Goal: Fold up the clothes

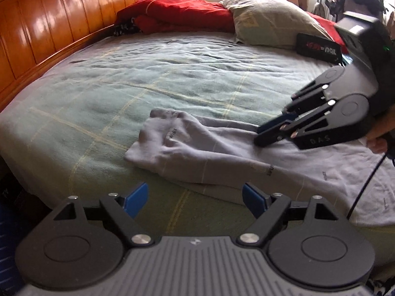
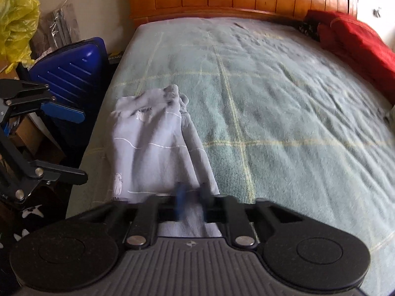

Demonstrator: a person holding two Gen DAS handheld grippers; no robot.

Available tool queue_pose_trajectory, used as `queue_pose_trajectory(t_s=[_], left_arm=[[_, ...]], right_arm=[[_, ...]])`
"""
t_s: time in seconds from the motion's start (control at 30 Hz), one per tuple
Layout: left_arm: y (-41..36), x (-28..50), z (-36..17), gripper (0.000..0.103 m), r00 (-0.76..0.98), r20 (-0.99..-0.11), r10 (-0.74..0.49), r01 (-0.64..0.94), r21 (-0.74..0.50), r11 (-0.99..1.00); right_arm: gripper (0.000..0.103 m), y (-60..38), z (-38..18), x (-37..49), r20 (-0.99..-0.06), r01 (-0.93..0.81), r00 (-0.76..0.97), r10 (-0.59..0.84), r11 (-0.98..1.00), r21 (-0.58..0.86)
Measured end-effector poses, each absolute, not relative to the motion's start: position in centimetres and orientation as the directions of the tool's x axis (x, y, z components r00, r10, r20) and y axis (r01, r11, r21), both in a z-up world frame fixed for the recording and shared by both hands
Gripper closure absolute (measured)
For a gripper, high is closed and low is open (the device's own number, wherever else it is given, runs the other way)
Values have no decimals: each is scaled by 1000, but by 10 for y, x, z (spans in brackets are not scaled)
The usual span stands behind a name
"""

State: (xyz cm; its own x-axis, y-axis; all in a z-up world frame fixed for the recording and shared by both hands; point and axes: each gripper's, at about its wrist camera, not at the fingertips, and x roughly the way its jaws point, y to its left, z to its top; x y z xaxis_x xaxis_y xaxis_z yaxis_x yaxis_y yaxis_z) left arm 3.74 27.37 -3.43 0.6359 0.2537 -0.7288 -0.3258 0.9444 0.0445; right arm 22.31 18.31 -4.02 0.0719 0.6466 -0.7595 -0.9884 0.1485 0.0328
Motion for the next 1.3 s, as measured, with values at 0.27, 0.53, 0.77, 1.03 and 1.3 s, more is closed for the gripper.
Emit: queue_pose_trajectory(t_s=[0.27, 0.53, 0.77, 1.03, 1.3], left_arm=[[283, 30, -37, 17, 651, -724, 227, -367, -38, 930], [282, 28, -37, 16, 646, -726, 236, -369, -27, 929], [283, 22, -36, 16, 635, -727, 261, -390, -11, 921], [285, 18, -37, 15, 622, -731, 281, -416, -4, 909], [284, 17, -37, 15, 632, -726, 269, -407, -16, 913]], right_arm=[[98, 175, -34, 229, -746, -981, 105, 657, 191, 30], [98, 175, -37, 241, -756, -964, 152, 637, 264, 29], [91, 162, -11, 221, -715, -967, 123, 688, 244, 69], [83, 174, -33, 166, -782, -993, 11, 624, 96, 63], [79, 174, -41, 159, -787, -992, 2, 617, 99, 74]])
